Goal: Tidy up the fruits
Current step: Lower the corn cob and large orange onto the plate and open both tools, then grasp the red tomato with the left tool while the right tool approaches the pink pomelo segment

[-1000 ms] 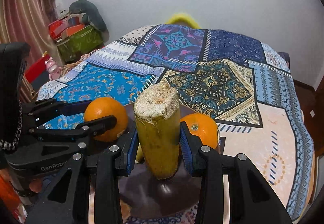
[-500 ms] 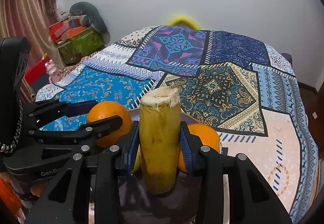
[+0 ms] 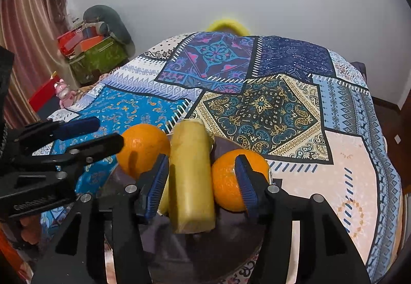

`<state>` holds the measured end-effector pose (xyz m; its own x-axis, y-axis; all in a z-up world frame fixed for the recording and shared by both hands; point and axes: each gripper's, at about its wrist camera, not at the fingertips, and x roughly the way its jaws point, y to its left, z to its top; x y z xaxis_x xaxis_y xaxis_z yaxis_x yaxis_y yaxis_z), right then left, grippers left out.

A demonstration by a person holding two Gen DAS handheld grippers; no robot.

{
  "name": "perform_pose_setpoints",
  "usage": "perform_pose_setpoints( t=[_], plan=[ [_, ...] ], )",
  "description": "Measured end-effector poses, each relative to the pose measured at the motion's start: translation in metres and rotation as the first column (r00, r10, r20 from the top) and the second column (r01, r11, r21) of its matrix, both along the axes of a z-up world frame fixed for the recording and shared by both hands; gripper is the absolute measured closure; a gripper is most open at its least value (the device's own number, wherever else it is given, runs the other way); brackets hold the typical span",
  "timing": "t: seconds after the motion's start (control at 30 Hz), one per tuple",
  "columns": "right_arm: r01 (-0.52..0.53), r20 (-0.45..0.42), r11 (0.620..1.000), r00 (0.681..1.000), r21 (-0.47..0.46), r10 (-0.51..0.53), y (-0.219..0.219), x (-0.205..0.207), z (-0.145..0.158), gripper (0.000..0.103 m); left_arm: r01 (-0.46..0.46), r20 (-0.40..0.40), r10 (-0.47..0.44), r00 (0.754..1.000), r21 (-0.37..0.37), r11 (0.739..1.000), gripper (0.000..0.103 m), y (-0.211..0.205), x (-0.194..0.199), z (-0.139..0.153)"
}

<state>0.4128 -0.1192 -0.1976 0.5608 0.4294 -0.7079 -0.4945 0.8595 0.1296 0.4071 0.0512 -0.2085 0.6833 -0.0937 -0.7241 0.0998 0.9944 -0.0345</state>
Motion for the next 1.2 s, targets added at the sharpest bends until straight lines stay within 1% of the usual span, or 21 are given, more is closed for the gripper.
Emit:
perform_pose_setpoints(
  t=[0.1, 0.23, 0.4, 0.47, 0.57, 0.7, 0.8, 1.0, 1.2],
  plan=[
    [0.005, -0.004, 1.0, 1.0, -0.001, -0.005, -0.003, -0.004, 0.002, 0.053, 0.002, 0.003, -0.002, 1.0, 0.02, 1.0, 0.049, 0.001, -0.009, 0.004],
    [0.013, -0.009, 1.0, 1.0, 0.008, -0.013, -0.008, -0.012, 0.009, 0.053, 0.005, 0.002, -0.005, 1.0, 0.028, 1.0, 0.049, 0.002, -0.024, 0.01],
    [0.021, -0.004, 1.0, 1.0, 0.012, -0.021, -0.016, -0.031, 0.023, 0.053, 0.006, 0.003, -0.006, 1.0, 0.019, 1.0, 0.049, 0.006, -0.051, 0.021],
    [0.024, 0.007, 1.0, 1.0, 0.008, -0.024, -0.019, -0.041, 0.029, 0.053, 0.007, 0.004, -0.007, 1.0, 0.027, 1.0, 0.049, 0.006, -0.06, 0.025],
    [0.028, 0.01, 1.0, 1.0, 0.015, -0.028, -0.023, -0.055, 0.036, 0.053, 0.014, -0.005, -0.014, 1.0, 0.027, 1.0, 0.047, 0.006, -0.077, 0.03],
    [0.034, 0.007, 0.999, 0.999, 0.035, -0.034, -0.029, -0.074, 0.044, 0.053, 0.018, -0.017, -0.017, 1.0, 0.048, 0.999, 0.045, 0.006, -0.101, 0.033],
    [0.039, 0.004, 0.998, 0.999, 0.046, -0.039, -0.034, -0.086, 0.047, 0.052, 0.022, -0.054, -0.021, 0.998, 0.03, 0.999, 0.043, 0.006, -0.115, 0.028],
    [0.063, -0.013, 0.996, 0.998, 0.066, -0.062, -0.047, -0.106, 0.049, 0.052, 0.041, -0.117, -0.036, 0.992, 0.038, 0.998, 0.043, -0.002, -0.14, 0.015],
    [0.078, -0.013, 0.996, 0.997, 0.037, -0.077, -0.052, -0.125, 0.046, 0.052, 0.062, -0.154, -0.056, 0.987, 0.037, 0.997, 0.043, -0.013, -0.157, 0.002]
  ],
)
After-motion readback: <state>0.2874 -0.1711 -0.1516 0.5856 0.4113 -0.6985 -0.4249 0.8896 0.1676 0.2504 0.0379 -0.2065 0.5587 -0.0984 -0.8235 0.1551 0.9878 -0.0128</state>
